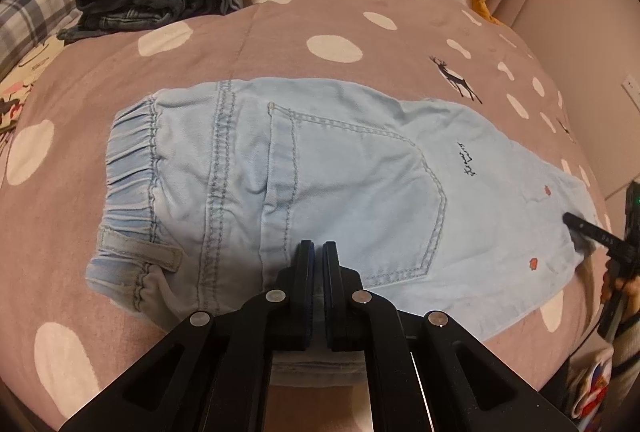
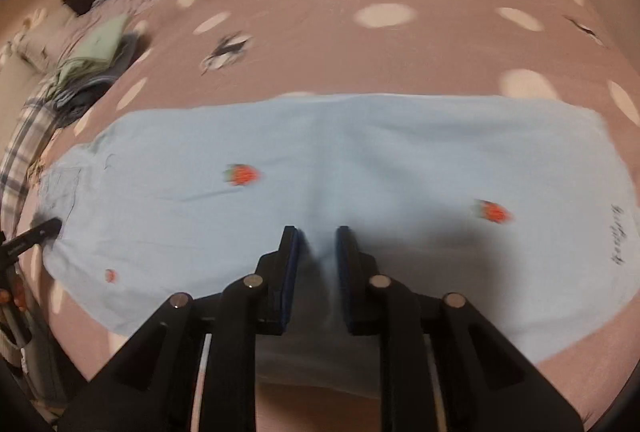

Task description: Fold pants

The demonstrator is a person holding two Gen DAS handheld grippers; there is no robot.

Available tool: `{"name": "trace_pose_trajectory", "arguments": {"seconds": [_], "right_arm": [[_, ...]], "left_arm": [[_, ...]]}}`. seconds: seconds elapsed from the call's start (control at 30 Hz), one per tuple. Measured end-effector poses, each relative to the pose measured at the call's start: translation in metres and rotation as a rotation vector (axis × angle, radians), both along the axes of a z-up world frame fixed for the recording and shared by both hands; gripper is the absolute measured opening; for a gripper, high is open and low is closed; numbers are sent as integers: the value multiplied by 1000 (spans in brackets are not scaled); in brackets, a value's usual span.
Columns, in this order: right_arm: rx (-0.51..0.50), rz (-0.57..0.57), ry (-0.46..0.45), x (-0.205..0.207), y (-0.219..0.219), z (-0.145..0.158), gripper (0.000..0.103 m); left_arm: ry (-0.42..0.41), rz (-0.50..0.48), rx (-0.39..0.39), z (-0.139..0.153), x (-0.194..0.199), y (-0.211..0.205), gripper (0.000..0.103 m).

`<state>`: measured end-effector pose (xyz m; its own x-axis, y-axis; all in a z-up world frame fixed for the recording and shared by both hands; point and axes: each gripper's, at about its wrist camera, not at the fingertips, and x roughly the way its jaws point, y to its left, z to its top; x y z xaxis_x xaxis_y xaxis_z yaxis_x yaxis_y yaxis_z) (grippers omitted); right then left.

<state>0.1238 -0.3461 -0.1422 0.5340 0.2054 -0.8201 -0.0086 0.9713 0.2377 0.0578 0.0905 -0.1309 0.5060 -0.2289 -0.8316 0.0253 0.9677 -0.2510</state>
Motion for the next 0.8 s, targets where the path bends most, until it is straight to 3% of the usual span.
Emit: {"name": "trace_pose_trajectory", "arguments": {"seconds": [0.1,0.2,0.23,0.3,0.37,0.5,0.6,0.8], "right_arm": [[32,-121,-36,0,-49,6,13],[9,-298,-57,0,-103,9,31],[26,-343,-61,-4,-117,11,30],[153,-442,-139,-28,-153,25,31],[204,-501,-211,-57,-171,37,35],[361,-567,-218,-108,-194,26,40],[505,-581,-162,-130,-201,-5,41],[554,-543,-175,-118,-180,-19,40]], "left_arm": [[9,5,19,3,-4,0,3],[18,13,53,8,-6,-4,3],[15,11,75,12,-8,-10,3],[3,-9,102,18,-10,-19,3],[-7,-52,105,23,-12,-35,3],[-6,-145,90,27,-7,-71,3],[12,-235,64,25,3,-108,3],[43,-316,23,17,14,-158,3]]}}
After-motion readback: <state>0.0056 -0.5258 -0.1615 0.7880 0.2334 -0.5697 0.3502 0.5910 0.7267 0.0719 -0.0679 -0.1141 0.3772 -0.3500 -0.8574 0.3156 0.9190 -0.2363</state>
